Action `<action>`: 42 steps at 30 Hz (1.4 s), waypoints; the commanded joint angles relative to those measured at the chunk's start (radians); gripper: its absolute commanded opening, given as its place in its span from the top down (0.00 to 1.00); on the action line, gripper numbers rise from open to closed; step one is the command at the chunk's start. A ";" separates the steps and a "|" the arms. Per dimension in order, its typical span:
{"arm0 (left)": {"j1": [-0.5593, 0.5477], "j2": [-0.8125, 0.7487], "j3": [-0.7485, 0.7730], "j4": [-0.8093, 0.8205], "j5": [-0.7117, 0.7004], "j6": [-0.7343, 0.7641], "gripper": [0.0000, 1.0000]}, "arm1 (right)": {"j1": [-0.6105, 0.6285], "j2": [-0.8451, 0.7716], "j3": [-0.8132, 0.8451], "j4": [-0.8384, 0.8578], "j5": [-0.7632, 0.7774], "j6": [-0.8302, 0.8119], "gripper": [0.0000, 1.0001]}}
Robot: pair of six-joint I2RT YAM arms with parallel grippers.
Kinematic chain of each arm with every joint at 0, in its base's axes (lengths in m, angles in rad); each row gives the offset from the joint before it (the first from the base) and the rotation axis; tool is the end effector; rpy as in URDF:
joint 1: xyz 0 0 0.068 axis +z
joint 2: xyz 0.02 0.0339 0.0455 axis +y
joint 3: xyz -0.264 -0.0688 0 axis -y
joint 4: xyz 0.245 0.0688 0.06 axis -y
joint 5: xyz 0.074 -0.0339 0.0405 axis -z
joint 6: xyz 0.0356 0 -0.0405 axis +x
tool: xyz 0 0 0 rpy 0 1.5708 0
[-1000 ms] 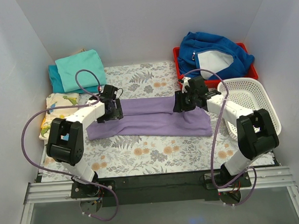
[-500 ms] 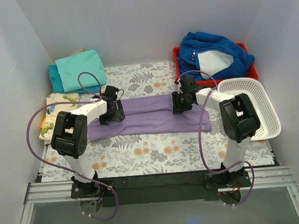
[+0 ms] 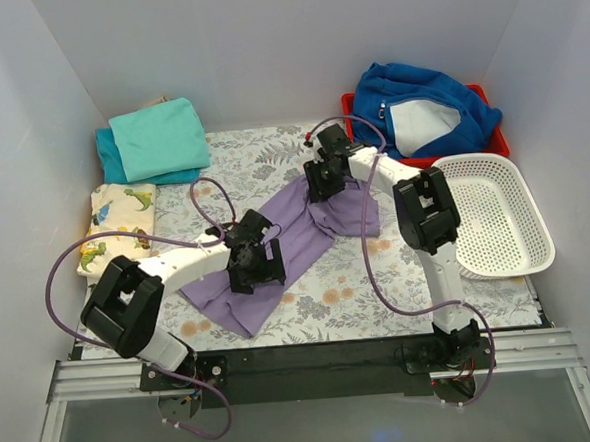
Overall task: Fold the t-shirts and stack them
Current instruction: Fold the tshirt
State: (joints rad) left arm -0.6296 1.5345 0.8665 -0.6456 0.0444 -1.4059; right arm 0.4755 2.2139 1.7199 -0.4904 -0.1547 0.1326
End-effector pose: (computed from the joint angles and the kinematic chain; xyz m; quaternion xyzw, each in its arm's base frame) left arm 0.2155 -0.1590 0.1667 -0.3726 0.9188 -0.1207 0.0486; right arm 0.4268 0.2259 0.1705 -0.1848 0.9367 0.1569 0.2528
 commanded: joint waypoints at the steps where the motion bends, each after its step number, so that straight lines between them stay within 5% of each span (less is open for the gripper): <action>1: -0.109 -0.017 -0.078 -0.022 0.129 -0.146 0.13 | 0.047 0.142 0.174 -0.132 -0.091 -0.068 0.48; 7: -0.301 0.025 -0.089 -0.014 0.195 -0.197 0.12 | 0.110 0.377 0.556 -0.330 -0.186 -0.189 0.41; 14: -0.455 0.102 0.000 0.000 0.218 -0.154 0.11 | 0.121 0.400 0.587 -0.330 -0.287 -0.330 0.33; 18: -0.456 0.060 0.106 -0.090 0.071 -0.153 0.10 | 0.117 0.299 0.499 -0.240 -0.200 -0.341 0.33; 20: -0.449 0.032 0.164 -0.132 -0.090 -0.153 0.08 | 0.112 0.151 0.391 -0.062 -0.155 -0.327 0.33; 25: -0.388 -0.106 0.324 -0.229 -0.416 -0.118 0.03 | 0.061 -0.089 0.227 0.088 -0.115 -0.274 0.30; 31: -0.152 -0.283 0.309 -0.016 -0.500 0.050 0.02 | -0.006 -0.180 0.147 0.079 -0.017 -0.191 0.29; 35: -0.036 -0.251 0.305 0.202 -0.444 0.249 0.02 | -0.025 -0.204 0.005 0.108 -0.052 -0.145 0.29; 42: 0.114 0.036 0.442 0.398 -0.128 0.327 0.02 | -0.025 -0.253 -0.190 0.196 -0.057 -0.093 0.31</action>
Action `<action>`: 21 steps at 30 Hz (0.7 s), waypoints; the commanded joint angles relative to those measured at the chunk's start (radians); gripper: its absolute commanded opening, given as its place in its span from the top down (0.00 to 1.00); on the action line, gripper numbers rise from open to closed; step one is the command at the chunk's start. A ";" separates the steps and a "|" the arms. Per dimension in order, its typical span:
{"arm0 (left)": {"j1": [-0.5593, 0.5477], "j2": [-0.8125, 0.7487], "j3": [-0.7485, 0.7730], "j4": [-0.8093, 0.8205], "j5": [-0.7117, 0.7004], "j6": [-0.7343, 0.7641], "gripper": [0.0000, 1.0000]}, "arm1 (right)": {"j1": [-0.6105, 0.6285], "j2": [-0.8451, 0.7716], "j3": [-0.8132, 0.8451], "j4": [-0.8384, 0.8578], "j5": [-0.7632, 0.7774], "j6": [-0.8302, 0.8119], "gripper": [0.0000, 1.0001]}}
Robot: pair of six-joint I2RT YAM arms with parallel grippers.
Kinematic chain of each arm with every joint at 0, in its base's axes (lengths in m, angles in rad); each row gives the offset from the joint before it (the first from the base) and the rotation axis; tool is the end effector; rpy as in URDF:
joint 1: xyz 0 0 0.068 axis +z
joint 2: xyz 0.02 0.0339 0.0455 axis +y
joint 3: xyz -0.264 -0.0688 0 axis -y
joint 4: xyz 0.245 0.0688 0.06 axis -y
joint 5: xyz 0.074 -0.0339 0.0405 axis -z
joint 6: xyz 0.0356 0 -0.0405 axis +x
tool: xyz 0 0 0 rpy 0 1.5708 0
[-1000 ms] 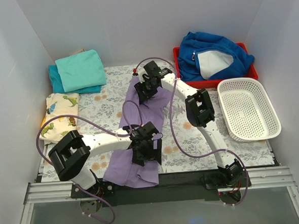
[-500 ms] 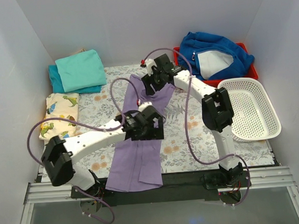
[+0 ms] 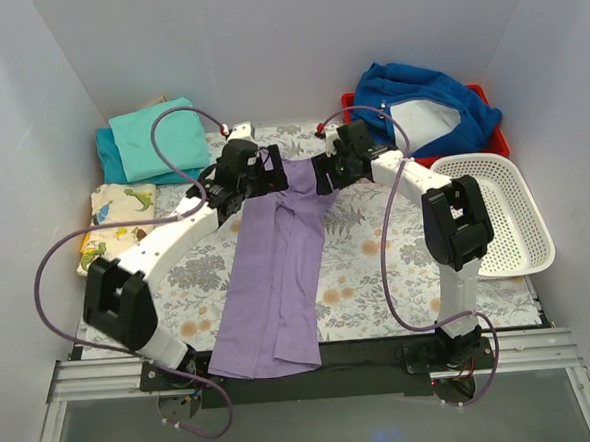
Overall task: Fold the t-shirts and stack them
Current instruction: Fold the tshirt
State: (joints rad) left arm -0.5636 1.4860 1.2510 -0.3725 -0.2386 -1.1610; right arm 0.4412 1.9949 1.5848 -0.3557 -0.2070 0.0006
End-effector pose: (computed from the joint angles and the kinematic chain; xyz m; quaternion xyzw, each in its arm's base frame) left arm 0.2911 -0.1740 0.3159 -0.3116 0.8247 -0.2806 0.3794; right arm 0.4089 0.2012 0.2360 -0.2395 0.8842 0.1781 0.3593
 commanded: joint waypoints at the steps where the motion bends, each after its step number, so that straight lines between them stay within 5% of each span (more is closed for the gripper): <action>1: 0.071 0.117 0.082 0.139 0.221 0.090 0.02 | 0.010 -0.065 -0.080 0.072 0.000 0.044 0.31; 10: 0.186 0.466 0.278 0.243 0.550 0.120 0.02 | 0.011 -0.390 -0.368 0.126 0.006 0.071 0.31; 21: 0.195 0.822 0.579 0.144 0.834 0.112 0.02 | 0.042 -0.570 -0.445 0.124 -0.074 0.121 0.31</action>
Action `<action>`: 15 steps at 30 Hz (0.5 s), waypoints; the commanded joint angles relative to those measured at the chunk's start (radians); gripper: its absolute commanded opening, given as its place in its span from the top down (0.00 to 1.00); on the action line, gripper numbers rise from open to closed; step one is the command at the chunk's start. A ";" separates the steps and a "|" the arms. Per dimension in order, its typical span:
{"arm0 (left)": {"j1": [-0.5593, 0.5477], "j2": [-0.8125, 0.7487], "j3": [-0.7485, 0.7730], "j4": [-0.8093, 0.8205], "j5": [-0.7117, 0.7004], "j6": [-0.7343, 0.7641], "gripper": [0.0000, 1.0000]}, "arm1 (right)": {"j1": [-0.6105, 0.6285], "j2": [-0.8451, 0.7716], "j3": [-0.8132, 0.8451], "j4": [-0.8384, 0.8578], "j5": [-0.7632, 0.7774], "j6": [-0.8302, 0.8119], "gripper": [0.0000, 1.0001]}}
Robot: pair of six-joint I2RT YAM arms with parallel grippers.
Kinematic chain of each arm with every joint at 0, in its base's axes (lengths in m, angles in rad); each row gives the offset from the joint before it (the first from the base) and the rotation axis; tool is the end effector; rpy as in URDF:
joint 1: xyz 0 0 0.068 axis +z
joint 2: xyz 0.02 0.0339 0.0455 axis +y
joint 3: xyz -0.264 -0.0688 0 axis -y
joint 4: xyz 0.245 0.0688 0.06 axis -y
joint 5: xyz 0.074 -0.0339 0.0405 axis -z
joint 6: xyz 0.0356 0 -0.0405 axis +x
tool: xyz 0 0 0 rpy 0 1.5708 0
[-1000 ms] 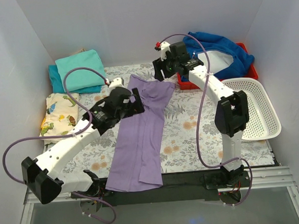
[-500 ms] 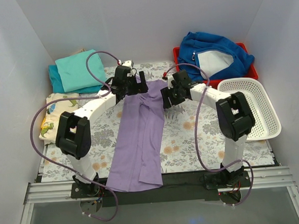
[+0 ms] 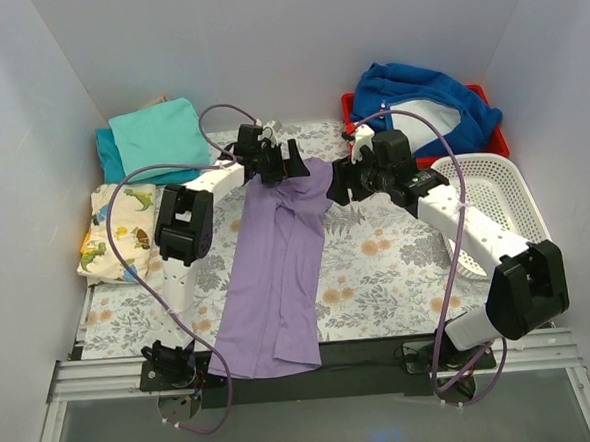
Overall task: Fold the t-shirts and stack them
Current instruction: Fold the tshirt
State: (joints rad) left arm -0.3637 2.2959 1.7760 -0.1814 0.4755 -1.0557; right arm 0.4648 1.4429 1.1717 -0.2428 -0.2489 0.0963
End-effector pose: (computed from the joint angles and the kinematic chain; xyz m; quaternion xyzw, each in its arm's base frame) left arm 0.4785 -0.1996 0.1733 -0.2056 0.8629 -0.4288 0.1713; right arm 0.2937 0.1571 0.3142 -0.2185 0.8310 0.2415 0.4510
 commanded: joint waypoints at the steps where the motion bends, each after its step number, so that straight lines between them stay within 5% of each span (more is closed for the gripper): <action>1: -0.003 0.028 0.071 -0.062 0.114 0.010 0.02 | 0.023 -0.019 -0.040 0.013 -0.033 0.025 0.31; 8: 0.011 0.076 0.085 -0.116 -0.187 0.023 0.03 | 0.038 -0.006 -0.073 0.008 -0.075 0.036 0.31; 15: 0.135 0.073 0.080 -0.086 -0.195 -0.040 0.03 | 0.077 0.073 -0.098 0.007 -0.087 0.059 0.32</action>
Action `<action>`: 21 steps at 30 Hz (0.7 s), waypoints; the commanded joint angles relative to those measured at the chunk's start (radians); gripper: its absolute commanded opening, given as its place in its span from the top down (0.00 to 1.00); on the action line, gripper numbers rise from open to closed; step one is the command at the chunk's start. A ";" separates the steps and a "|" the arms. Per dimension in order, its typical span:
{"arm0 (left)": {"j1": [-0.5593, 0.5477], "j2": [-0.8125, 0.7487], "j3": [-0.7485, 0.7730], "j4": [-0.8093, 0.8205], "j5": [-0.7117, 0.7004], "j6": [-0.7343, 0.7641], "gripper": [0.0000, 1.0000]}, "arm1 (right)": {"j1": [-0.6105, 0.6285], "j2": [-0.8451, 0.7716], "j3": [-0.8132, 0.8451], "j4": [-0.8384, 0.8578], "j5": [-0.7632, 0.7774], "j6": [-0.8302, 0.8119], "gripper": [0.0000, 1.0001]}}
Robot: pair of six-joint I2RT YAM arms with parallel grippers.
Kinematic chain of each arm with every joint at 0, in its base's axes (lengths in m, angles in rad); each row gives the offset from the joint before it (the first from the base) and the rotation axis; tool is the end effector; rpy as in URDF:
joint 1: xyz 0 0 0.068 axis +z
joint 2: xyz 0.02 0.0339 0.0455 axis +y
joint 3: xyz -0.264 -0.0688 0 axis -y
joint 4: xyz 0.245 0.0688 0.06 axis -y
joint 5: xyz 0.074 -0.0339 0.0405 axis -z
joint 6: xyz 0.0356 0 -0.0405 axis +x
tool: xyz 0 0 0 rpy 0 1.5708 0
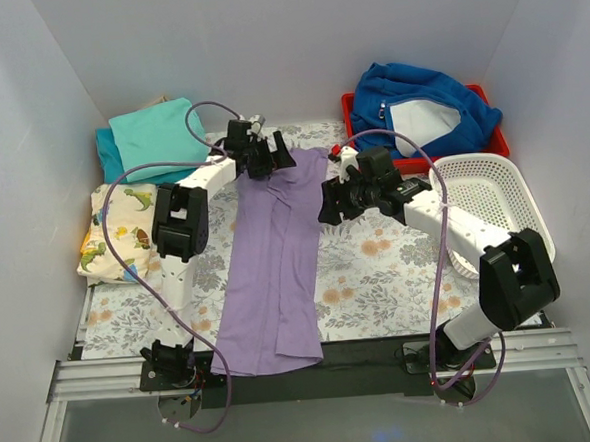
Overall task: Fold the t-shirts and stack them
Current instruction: Fold the tshirt
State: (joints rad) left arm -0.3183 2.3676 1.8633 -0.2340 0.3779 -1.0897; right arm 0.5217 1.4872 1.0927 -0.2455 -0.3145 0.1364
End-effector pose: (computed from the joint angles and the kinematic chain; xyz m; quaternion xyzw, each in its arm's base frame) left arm 0.5007 -0.1788 0.1601 -0.2676 0.8609 -0.3880 0.1915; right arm 0.2838 0.1759 0.2734 -0.2380 0.8528 0.2757 0.3742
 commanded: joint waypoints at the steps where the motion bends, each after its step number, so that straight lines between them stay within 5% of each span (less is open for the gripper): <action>1: 0.097 -0.001 -0.009 -0.031 -0.093 -0.004 0.03 | 0.023 0.036 -0.019 0.009 -0.023 0.019 0.31; 14: 0.105 -0.096 -0.032 0.052 0.046 0.002 0.03 | 0.112 0.133 0.039 0.049 -0.075 0.042 0.32; 16: 0.093 -0.103 -0.021 0.027 -0.012 0.031 0.09 | 0.135 0.153 0.052 0.058 -0.080 0.051 0.32; 21: 0.091 -0.102 -0.038 -0.027 -0.033 0.045 0.43 | 0.176 0.185 0.075 0.060 -0.077 0.055 0.32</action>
State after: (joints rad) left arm -0.2207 2.3524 1.8362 -0.2184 0.3687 -1.0725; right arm 0.6785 1.6615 1.1175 -0.2276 -0.3698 0.1814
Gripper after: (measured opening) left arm 0.615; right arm 0.685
